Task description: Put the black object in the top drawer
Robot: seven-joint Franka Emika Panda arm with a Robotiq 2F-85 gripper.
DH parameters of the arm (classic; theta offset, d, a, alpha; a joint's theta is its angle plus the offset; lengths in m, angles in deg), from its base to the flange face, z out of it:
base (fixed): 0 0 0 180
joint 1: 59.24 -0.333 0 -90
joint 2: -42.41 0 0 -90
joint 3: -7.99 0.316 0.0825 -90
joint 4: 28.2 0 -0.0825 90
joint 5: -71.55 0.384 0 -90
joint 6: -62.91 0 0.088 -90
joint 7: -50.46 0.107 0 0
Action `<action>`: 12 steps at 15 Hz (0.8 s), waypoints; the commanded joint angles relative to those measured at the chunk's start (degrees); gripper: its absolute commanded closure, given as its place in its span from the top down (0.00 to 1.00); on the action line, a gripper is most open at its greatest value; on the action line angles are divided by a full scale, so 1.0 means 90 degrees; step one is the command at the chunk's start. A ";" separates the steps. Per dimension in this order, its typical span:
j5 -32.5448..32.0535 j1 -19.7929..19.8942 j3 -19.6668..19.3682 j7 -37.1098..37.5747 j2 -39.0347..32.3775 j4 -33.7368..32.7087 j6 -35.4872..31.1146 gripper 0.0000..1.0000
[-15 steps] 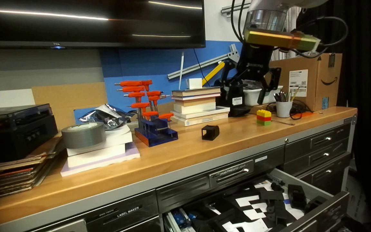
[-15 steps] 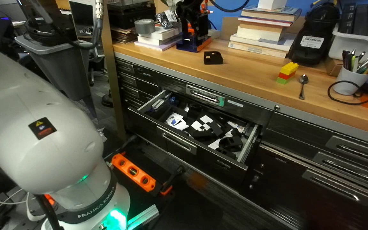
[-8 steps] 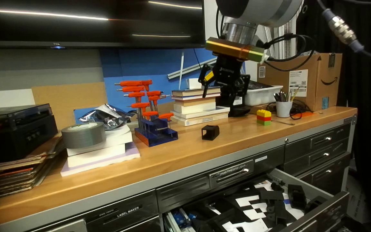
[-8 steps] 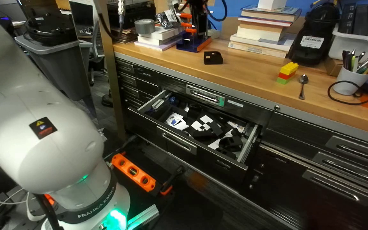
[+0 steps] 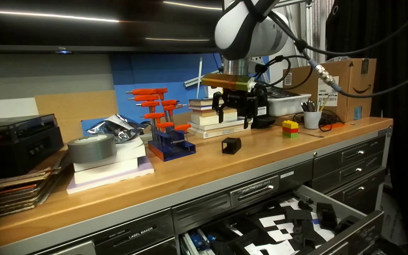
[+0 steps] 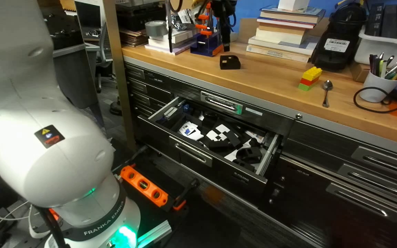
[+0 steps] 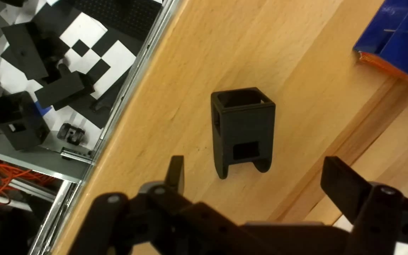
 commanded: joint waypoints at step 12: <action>0.0099 -0.0461 -0.0826 -0.0196 -0.1936 -0.1895 0.0977 1.00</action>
